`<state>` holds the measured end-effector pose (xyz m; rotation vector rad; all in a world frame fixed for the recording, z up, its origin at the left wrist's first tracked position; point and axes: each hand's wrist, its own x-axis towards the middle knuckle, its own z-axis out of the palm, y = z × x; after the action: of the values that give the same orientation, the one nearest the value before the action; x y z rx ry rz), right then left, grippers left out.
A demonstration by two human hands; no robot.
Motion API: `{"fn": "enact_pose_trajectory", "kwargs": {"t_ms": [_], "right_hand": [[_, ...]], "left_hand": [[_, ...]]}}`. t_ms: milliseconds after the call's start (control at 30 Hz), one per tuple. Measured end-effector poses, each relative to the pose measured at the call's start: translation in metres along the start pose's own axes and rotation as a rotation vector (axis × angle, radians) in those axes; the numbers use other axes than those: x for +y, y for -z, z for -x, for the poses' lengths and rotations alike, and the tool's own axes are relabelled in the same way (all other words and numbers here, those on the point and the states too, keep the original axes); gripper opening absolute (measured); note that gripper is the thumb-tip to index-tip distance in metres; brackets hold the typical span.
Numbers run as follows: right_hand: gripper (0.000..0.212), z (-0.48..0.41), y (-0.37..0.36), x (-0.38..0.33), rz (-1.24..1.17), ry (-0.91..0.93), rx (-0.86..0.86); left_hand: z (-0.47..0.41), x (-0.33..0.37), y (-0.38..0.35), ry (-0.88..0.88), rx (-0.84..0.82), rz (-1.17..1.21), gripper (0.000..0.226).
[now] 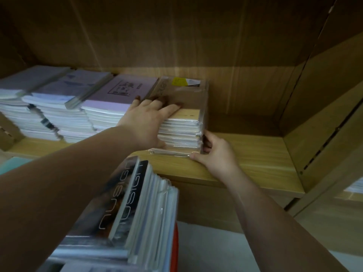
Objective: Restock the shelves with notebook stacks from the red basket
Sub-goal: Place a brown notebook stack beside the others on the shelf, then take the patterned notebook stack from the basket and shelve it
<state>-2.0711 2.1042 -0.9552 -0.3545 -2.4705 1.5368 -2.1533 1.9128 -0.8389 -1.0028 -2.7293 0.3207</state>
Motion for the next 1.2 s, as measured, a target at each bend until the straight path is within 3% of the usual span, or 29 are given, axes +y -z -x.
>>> {"fn": "enact_pose_trajectory", "kwargs": {"t_ms": [233, 400, 467, 533, 567, 633, 700, 767, 967, 1100, 1200], "right_hand": [[0.078, -0.002, -0.007, -0.002, 0.113, 0.072, 0.104], [0.089, 0.022, -0.008, -0.022, 0.147, 0.044, 0.163], [0.065, 0.042, -0.007, -0.039, 0.142, 0.127, 0.333], [0.028, 0.058, -0.008, -0.060, 0.017, 0.349, 0.399], [0.014, 0.063, -0.011, -0.072, -0.063, 0.421, 0.310], [0.008, 0.070, -0.022, -0.093, -0.137, 0.437, 0.010], [0.028, 0.074, -0.037, -0.107, -0.141, 0.358, -0.249], [0.045, 0.078, -0.053, -0.113, -0.185, 0.236, -0.362], [0.036, 0.080, -0.077, -0.112, -0.090, 0.141, -0.366], [0.025, 0.090, -0.072, -0.111, -0.075, 0.170, -0.322], [0.018, 0.108, -0.072, -0.114, -0.071, 0.146, -0.260]], "left_hand": [[0.046, -0.008, 0.009, 0.142, 0.091, 0.275, 0.103], [0.106, -0.010, 0.017, 0.358, 0.107, 0.525, 0.074], [0.133, -0.010, 0.018, 0.436, 0.124, 0.608, 0.065], [0.163, -0.008, 0.018, 0.522, 0.168, 0.697, 0.059], [0.178, -0.005, 0.017, 0.566, 0.204, 0.733, 0.057], [0.208, 0.003, 0.010, 0.658, 0.281, 0.783, 0.059], [0.234, 0.013, 0.001, 0.774, 0.338, 0.830, 0.070], [0.255, 0.028, -0.006, 0.884, 0.368, 0.884, 0.079], [0.279, 0.072, -0.013, 1.048, 0.298, 1.123, 0.100], [0.269, 0.077, -0.016, 1.215, 0.402, 1.471, 0.098], [0.265, 0.080, -0.015, 1.200, 0.453, 1.659, 0.095]]}}
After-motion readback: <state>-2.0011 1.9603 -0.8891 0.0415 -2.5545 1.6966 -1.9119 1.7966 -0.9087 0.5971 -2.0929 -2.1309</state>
